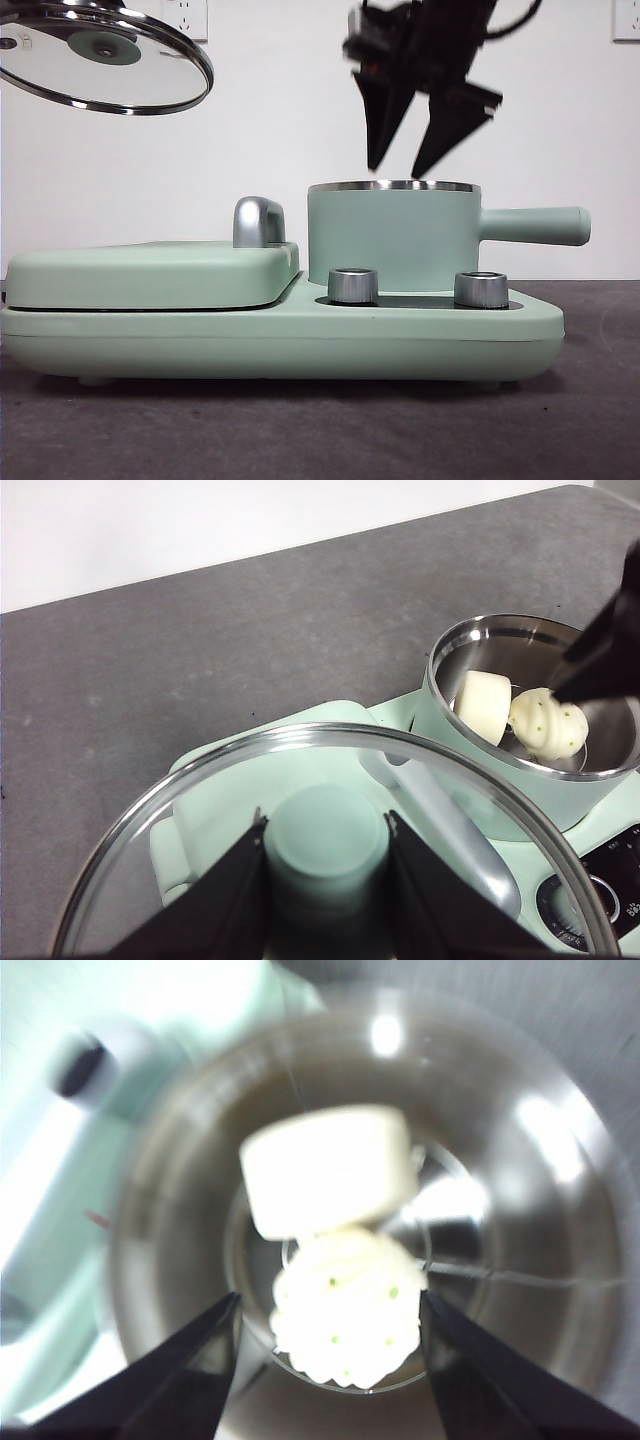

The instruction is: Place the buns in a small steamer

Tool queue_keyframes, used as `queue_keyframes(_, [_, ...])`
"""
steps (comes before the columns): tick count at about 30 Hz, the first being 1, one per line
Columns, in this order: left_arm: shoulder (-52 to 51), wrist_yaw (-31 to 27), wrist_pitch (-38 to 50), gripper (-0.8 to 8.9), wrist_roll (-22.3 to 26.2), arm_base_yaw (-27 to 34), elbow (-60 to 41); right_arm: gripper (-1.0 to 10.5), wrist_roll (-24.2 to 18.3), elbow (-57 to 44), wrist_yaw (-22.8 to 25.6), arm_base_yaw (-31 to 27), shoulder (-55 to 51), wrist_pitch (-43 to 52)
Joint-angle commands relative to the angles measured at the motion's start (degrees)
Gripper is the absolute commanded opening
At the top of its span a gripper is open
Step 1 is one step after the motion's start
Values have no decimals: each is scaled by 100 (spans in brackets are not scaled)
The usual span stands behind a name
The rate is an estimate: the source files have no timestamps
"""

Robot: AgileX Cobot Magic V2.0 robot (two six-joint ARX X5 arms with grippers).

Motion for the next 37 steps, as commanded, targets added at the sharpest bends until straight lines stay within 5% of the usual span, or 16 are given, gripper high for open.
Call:
queue_keyframes(1, [20, 4, 186, 15, 37, -15, 96, 279, -177, 341, -2, 72, -229, -92])
queue_keyframes(6, [20, 4, 162, 15, 37, -15, 96, 279, -177, -24, 17, 275, -1272, 601])
queue_keyframes(20, [20, 4, 149, 16, 33, -17, 96, 279, -85, -3545, 116, 894, -3534, 3563])
queue_keyframes(29, [22, 7, 151, 15, 33, -17, 96, 278, 37, -5139, 728, 1036, -4360, 3862])
queue_keyframes(37, [94, 26, 212, 15, 9, -149, 96, 276, 50, -5451, 1241, 929, -5193, 3416])
